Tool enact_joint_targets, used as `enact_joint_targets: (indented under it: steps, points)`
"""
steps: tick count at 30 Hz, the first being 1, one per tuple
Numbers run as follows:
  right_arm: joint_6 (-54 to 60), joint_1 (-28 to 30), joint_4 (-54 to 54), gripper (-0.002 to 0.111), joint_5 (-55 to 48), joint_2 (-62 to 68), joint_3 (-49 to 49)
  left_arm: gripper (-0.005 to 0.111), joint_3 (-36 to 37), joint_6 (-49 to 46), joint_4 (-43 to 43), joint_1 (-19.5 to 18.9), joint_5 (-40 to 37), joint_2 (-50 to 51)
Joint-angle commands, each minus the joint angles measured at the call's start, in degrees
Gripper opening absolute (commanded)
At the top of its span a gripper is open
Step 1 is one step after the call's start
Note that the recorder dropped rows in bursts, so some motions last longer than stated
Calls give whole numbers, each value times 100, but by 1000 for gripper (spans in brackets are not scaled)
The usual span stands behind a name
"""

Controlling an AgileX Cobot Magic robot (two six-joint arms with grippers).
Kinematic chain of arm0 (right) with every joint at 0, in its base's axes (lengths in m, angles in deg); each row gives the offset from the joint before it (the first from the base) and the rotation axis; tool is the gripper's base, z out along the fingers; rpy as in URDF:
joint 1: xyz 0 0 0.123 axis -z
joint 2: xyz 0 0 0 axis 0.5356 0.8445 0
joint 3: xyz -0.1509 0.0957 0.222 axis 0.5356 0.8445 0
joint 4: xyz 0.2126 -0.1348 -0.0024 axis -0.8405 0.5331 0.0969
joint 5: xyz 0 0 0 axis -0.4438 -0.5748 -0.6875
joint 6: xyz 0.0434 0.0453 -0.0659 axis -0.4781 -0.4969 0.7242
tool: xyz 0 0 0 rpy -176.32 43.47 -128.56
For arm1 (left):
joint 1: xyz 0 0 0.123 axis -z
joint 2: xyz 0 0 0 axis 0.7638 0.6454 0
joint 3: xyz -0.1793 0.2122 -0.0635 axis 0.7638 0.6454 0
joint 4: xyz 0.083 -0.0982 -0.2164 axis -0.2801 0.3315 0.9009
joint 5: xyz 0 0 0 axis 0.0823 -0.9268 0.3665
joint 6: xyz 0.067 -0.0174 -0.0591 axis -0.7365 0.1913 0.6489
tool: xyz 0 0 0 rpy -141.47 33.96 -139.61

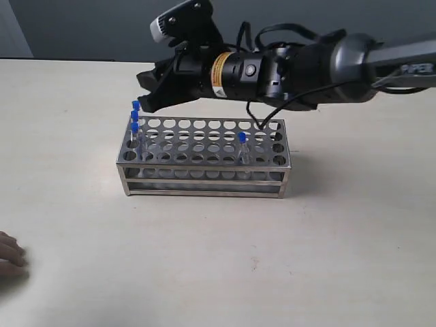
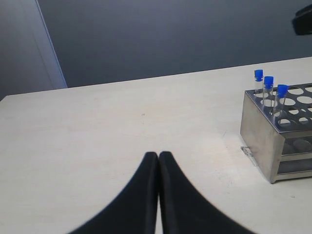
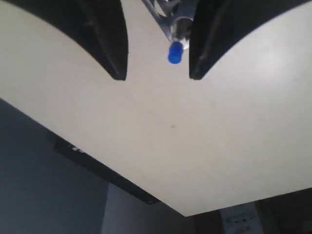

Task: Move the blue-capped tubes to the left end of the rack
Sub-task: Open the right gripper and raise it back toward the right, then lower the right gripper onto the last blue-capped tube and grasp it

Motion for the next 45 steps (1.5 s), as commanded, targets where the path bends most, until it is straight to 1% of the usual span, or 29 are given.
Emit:
enact_joint_targets:
  steps: [1, 4, 9, 12, 15, 25, 30, 36, 37, 38, 39, 42, 43, 45]
  points:
    - [265, 171, -77, 40, -389, -721, 710, 1, -30, 4, 30, 25, 48, 20]
    - [362, 503, -436, 40, -151, -1192, 1408, 1, -30, 4, 30, 25, 48, 20]
    - [1163, 1034, -1573, 40, 687, -1629, 2435, 1, -30, 4, 30, 25, 48, 20]
    - [1549, 1094, -2033, 41, 1136, -1588, 2960, 1, -30, 4, 30, 25, 48, 20]
    - [1705, 1094, -2065, 41, 1589, -1491, 3278, 1, -30, 4, 30, 25, 48, 20]
    - [2003, 1094, -2121, 41, 1540, -1110, 3334, 1, -30, 4, 30, 25, 48, 20]
    - [2404, 1094, -2551, 41, 1556, -771, 3334, 1, -30, 4, 30, 25, 48, 20]
    - [2455, 1094, -2563, 40, 1741, -541, 3334, 1, -30, 4, 30, 25, 48, 20]
    - [2455, 1094, -2578, 39, 1741, -541, 3334, 1, -30, 4, 30, 25, 48, 20]
    - [2455, 1094, -2619, 35, 1705, -541, 3334, 1, -30, 4, 30, 25, 48, 20]
    - [2455, 1094, -2648, 29, 1705, -541, 3334, 1, -30, 4, 30, 25, 48, 20]
    - [2455, 1094, -2691, 4, 1807, -552, 3334, 1, -30, 4, 30, 25, 48, 20]
    - [2455, 1094, -2691, 0, 1838, -562, 3334, 1, -30, 4, 30, 25, 48, 20]
    - [2455, 1094, -2668, 0, 1862, -638, 3334, 1, -30, 4, 30, 25, 48, 20]
